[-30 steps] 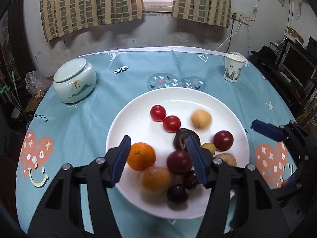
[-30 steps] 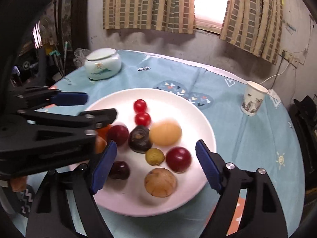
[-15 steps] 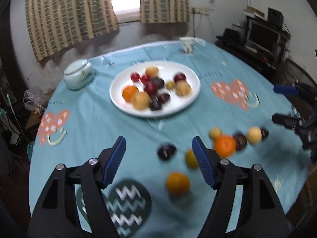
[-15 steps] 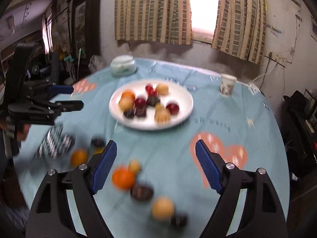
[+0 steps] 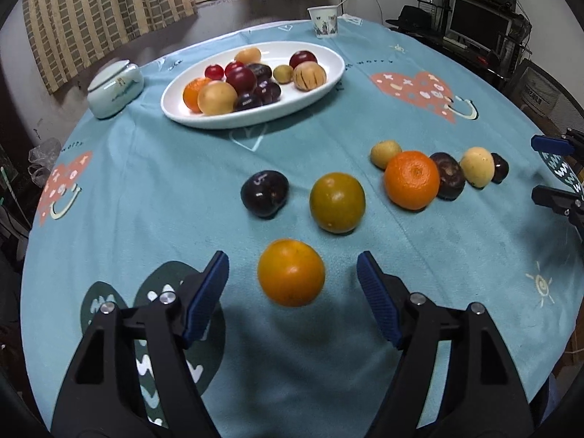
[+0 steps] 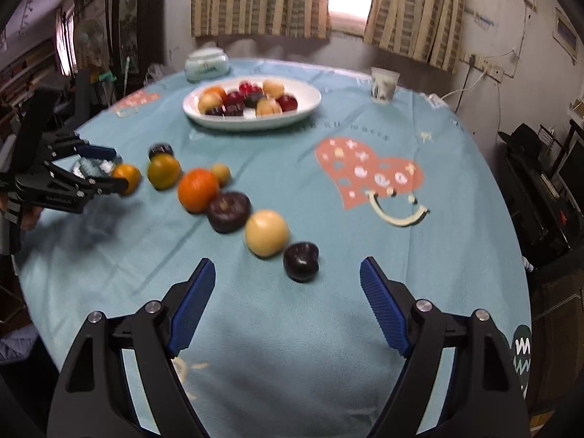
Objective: Organize fruits
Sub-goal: 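Grasp a tangerine with the left tool while the right tool grasps a dark plum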
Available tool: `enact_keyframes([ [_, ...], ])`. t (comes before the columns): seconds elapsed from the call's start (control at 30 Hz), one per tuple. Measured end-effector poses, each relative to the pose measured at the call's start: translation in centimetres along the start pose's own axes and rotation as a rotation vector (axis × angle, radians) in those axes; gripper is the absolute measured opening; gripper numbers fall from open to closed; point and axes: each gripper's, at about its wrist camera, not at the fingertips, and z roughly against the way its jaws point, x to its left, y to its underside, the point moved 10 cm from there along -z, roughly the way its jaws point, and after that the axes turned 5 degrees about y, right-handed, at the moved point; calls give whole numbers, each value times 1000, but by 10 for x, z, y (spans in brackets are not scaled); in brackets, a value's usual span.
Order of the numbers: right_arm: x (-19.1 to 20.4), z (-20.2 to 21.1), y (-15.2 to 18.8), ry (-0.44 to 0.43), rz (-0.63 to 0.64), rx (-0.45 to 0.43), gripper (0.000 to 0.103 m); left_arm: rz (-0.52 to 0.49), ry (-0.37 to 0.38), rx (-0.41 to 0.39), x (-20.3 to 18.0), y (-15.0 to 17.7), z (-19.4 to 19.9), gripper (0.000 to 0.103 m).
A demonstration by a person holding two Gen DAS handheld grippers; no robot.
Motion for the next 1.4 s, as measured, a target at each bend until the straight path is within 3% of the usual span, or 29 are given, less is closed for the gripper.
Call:
enact_keyframes([
  [0.03, 3, -4, -1, -11, 2, 5, 82, 7, 0, 12, 1, 2, -3, 40],
  [0.13, 10, -18, -4, -5, 31, 23, 79, 26, 16, 12, 1, 0, -3, 39],
  [0.23, 16, -29, -1, -10, 75, 60, 65, 26, 19, 9, 1, 1, -2, 39],
  [0.43, 5, -39, 4, 11, 86, 85, 61, 4, 37, -14, -8, -1, 8, 39],
  [0.5, 3, -45, 3, 19, 104, 94, 49, 1, 40, -13, -10, 0, 8, 39],
  [0.57, -3, -52, 5, 81, 132, 106, 28, 6, 42, -12, -12, 1, 8, 39],
  [0.73, -11, -35, 2, 75, 106, 66, 27, 17, 41, -38, -10, -3, 19, 39],
  [0.83, -9, -15, -20, 38, 52, -14, 27, 29, 18, -75, -8, -16, 26, 39],
  [0.97, 17, 9, -74, -87, -16, -182, 27, 63, -3, -130, -4, -35, 35, 39],
  [1.1, 51, 15, -112, -224, -53, -278, 28, 66, -28, -150, -2, -39, 36, 39],
  [1.2, 78, 4, -110, -298, -42, -258, 28, 57, -37, -135, -1, -34, 33, 39],
  [1.4, 94, -17, -94, -354, -62, -199, 28, 81, -47, -132, 8, -29, 22, 39],
])
